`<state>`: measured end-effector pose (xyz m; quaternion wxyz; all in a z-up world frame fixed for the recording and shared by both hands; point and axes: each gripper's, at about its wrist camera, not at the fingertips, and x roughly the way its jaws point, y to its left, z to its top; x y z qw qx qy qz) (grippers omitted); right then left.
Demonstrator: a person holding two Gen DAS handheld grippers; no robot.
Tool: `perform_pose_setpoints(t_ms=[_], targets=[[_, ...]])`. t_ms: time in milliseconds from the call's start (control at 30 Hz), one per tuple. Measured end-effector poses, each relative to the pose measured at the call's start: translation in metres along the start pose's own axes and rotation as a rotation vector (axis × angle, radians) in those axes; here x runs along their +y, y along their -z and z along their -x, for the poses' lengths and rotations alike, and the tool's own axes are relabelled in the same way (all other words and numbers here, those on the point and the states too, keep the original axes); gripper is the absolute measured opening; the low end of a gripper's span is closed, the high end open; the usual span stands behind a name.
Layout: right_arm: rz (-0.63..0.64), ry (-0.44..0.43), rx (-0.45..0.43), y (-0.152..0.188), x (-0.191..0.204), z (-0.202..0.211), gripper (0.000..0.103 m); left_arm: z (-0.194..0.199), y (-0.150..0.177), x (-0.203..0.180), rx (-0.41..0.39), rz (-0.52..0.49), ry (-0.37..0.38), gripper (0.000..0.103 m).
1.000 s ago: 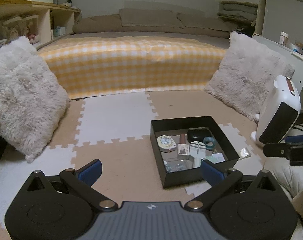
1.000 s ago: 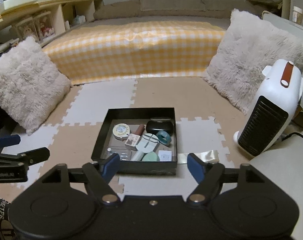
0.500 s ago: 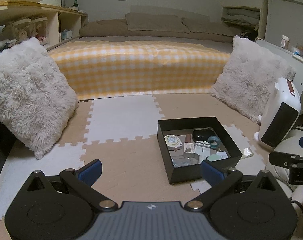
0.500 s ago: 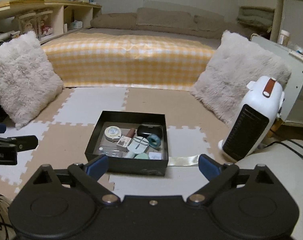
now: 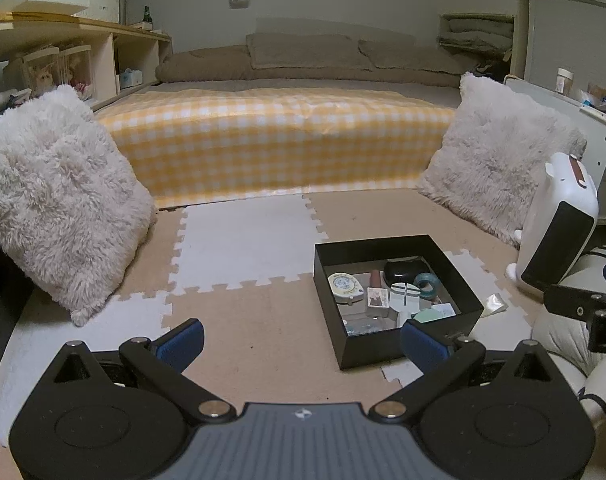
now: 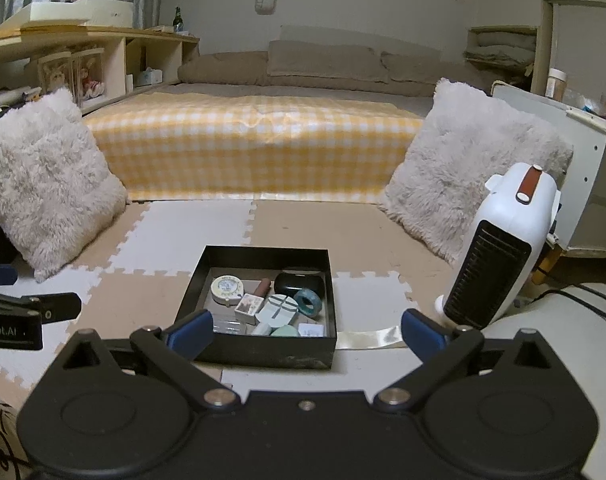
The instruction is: Organize rigid objects
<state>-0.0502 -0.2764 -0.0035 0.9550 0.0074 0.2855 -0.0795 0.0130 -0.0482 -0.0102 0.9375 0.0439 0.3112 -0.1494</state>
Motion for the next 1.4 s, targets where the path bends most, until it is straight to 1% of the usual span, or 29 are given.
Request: perform_pose_setpoints(t_ms=[400,1400], targets=[[-0.03,-0.011,-0.012,0.0017,-0.0037,0.0022,0.102,0.0028,-0.0001,-0.0014,-0.012,0.002,0.004,0.103],[-0.015,-0.004,-0.024,0.0004,-0.0037,0.004,0.102,0.0046,-0.0007,-0.0019,-0.015,0.004,0.004,0.103]])
